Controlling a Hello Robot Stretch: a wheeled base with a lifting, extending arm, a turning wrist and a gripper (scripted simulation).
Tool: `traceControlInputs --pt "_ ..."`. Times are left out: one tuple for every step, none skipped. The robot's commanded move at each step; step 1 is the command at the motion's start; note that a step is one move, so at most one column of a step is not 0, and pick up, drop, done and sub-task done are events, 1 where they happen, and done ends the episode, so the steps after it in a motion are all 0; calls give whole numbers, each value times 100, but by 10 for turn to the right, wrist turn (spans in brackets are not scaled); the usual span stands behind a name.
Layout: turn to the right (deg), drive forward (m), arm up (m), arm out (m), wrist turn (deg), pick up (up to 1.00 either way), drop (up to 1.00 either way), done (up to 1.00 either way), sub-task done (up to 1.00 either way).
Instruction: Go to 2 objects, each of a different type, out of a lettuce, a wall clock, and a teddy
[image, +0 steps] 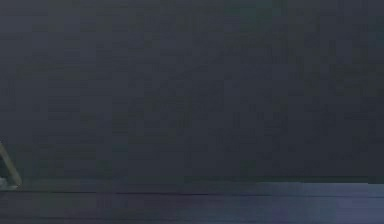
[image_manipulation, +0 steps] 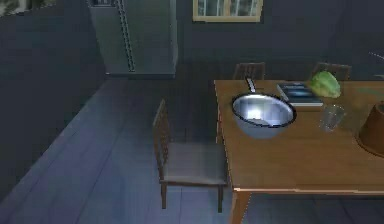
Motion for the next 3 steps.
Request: traceControlInputs --pt "420 0 0 0 0 0 0 0 0" --pt "0 95 0 0 0 0 0 0 0" --pt "450 0 0 0 0 0 0 0 0"
